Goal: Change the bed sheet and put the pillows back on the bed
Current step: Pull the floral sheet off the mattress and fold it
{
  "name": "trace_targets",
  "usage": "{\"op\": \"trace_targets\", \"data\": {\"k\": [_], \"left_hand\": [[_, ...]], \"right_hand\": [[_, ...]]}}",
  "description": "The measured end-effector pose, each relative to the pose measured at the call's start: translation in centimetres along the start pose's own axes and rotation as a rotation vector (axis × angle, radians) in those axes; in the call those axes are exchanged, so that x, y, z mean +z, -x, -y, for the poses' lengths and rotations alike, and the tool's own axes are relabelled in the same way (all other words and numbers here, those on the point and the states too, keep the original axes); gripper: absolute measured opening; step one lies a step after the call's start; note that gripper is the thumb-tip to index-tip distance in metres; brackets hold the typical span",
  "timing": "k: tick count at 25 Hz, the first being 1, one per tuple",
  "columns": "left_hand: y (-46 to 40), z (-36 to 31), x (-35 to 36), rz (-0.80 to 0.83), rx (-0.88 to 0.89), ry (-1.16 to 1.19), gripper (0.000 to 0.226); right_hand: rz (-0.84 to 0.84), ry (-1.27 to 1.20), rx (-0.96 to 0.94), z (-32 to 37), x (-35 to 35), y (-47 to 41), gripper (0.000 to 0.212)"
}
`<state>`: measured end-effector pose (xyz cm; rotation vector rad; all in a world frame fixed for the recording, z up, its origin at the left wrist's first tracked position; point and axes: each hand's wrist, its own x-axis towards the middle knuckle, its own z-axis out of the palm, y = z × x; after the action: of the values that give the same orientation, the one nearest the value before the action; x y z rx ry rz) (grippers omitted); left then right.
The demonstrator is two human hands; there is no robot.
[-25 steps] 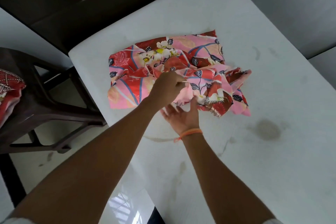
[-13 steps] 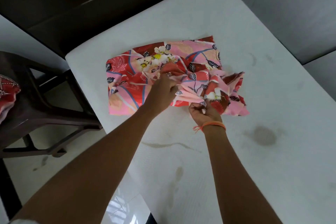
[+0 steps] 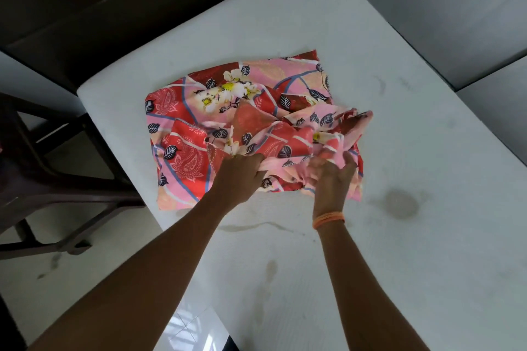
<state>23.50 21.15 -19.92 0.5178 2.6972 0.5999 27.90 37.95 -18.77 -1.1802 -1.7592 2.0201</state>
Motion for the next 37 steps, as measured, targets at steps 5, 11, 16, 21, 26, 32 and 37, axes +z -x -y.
{"op": "trace_targets", "data": {"k": [5,11,16,21,26,32,37], "left_hand": [[-4.2,-1.7,-1.4,-0.072,-0.135,0.21,0.028],[-7.7,-3.0,-3.6,-0.3,-0.109,0.415,0.025],[-6.0,1.6,-2.3,-0.103,-0.153,0.203,0.027],[-3.0,-0.1,2.1,0.181,0.123,-0.145,0.038],[-1.7,-1.6,4.2,0.09,0.256,-0.431,0.028],[-1.4,-2.4,4.8,-0.013,0.242,-0.277,0.028],[-0.2,-1.7,6.1,0.121,0.236,-0.366,0.037]], "right_hand": [[0.389,1.124,-0.571,-2.9,-1.2,-2.0,0.067],[0.225,1.309,-0.425,-1.2,-1.8,-5.3,0.032],[0.575,1.575,-0.049,-0.8,-7.4,-6.0,0.03],[-0.092,1.21,-0.139,2.4,-12.3,-9.4,0.02],[0.249,1.596,-0.07,1.1,-9.9,-9.2,0.054],[0.51,1.378,-0.437,-1.6,-5.6,-8.6,0.087],[0.485,1.746,-0.617,-5.8,-8.9,-6.2,0.046]]}}
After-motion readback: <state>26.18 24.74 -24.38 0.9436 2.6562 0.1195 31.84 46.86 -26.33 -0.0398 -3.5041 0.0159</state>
